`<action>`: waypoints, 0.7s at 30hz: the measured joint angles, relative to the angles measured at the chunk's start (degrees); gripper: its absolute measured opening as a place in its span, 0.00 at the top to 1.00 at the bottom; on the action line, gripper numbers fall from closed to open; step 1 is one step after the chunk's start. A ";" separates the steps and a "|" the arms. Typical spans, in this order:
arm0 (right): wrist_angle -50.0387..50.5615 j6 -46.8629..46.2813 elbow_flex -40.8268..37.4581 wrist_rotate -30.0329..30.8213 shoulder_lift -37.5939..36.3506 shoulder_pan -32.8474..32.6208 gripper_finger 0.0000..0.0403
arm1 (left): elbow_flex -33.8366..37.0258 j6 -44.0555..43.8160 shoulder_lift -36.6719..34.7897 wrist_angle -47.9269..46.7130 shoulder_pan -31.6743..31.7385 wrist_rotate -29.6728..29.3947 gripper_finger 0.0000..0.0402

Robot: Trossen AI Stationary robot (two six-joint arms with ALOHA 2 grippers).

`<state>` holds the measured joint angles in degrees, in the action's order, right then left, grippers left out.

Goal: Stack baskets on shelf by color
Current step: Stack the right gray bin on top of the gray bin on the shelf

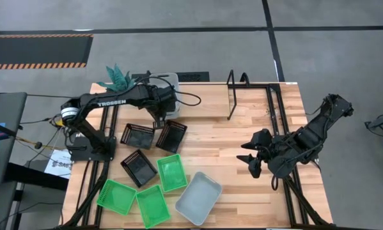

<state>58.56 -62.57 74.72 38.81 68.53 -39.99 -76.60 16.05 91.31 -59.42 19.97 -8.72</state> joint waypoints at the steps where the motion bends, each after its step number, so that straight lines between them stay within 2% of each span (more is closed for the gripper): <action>1: 0.10 0.00 -0.01 -0.02 0.01 0.00 0.34 | 0.00 0.21 -0.04 0.15 0.00 0.16 1.00; 7: 0.40 0.00 0.00 -0.04 0.02 0.00 0.34 | 0.00 0.10 -0.07 0.64 0.02 0.58 1.00; 10: 0.96 0.00 0.00 -0.04 0.02 0.00 0.34 | 0.00 0.95 -0.07 0.61 0.02 1.99 0.97; 14: 1.04 0.04 0.00 -0.07 0.02 0.00 0.34 | -0.36 2.55 -0.07 -1.58 0.09 2.67 0.85; 21: 1.23 0.90 0.00 -0.09 0.02 0.00 0.34 | -5.47 2.68 -0.07 -4.35 0.07 2.14 0.55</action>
<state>59.79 -61.67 74.72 38.71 68.55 -39.99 -82.07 18.73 91.24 -63.77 20.03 -6.57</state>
